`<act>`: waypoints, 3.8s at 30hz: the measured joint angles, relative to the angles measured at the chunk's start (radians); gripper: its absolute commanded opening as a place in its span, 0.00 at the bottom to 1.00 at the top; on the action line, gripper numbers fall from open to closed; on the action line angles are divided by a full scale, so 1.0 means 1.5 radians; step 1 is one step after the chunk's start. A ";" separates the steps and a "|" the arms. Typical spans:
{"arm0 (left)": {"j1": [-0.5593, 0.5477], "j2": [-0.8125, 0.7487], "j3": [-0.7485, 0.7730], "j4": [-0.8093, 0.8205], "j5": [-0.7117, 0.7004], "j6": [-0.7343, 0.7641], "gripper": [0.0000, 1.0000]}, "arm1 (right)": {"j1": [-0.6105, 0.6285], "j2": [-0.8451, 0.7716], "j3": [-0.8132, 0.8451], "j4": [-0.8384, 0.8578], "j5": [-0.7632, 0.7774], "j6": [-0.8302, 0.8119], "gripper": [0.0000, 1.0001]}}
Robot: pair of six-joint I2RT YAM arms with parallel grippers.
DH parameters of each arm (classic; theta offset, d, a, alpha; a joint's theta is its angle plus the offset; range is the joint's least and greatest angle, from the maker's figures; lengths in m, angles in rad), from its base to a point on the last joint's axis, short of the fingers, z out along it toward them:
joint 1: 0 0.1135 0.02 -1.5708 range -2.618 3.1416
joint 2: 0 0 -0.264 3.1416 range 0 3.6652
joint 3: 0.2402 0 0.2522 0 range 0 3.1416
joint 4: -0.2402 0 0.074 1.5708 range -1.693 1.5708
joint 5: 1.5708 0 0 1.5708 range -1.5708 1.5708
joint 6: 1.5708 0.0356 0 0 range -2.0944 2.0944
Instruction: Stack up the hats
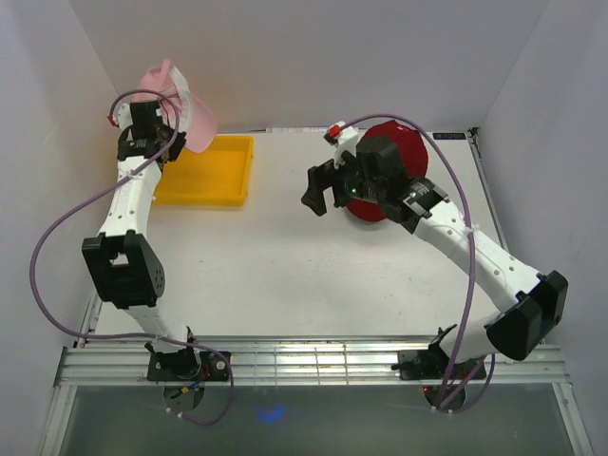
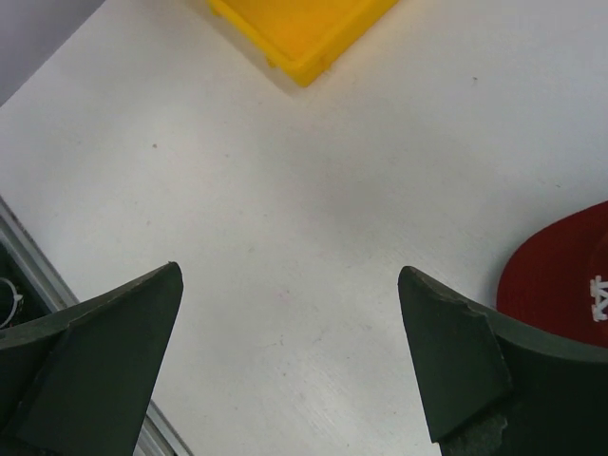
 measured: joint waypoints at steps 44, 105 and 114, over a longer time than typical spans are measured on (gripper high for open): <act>-0.171 -0.342 -0.420 0.174 0.616 -0.146 0.00 | -0.001 -0.066 -0.043 0.062 -0.055 0.232 0.98; -0.350 -0.320 -0.361 0.067 0.474 0.110 0.68 | -0.027 0.168 0.399 -0.436 0.291 0.151 0.08; -0.533 -0.328 -0.262 0.064 0.310 0.128 0.69 | -0.027 0.170 0.408 -0.453 0.311 0.158 0.08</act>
